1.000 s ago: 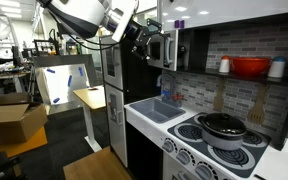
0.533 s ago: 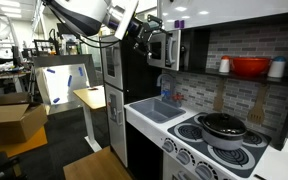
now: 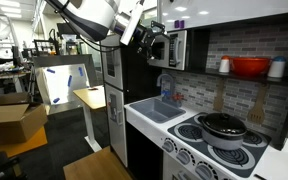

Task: Close the door of the microwave

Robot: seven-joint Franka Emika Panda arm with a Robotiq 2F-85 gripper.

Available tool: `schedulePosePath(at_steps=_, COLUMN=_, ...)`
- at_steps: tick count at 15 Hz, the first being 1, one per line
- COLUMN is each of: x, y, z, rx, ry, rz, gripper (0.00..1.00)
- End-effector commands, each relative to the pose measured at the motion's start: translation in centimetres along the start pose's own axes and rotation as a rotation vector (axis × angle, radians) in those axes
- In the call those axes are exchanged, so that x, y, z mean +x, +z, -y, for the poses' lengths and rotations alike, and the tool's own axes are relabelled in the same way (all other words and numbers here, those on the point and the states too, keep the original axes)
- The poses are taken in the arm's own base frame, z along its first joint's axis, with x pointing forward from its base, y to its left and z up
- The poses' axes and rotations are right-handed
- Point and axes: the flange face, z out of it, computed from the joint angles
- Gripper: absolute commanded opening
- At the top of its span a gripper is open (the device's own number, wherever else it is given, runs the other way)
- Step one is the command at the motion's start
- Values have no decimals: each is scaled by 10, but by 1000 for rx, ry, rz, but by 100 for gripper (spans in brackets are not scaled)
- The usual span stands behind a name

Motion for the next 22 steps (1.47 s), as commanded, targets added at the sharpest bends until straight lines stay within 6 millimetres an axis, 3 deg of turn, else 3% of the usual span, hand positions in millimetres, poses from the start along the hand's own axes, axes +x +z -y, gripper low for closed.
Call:
schedulePosePath(at_steps=1, x=7, y=12, z=-5, rx=-15, ry=0, rz=-29, gripper=100)
schedulePosePath(at_steps=5, x=7, y=10, z=-5, rx=-6, ry=17, rz=-30, gripper=100)
schedulePosePath(at_steps=8, x=5, y=-3, z=-1, rx=53, ry=51, rz=-24, gripper=100)
schedulePosePath(at_steps=12, x=9, y=-34, z=22, rx=166, ry=50, rz=-16, gripper=100)
schedulePosePath(at_steps=15, x=9, y=-68, z=47, rx=236, ry=32, rz=3, gripper=100)
schedulePosePath(at_steps=22, x=-34, y=-136, z=85, rx=373, ry=173, rz=135, gripper=100)
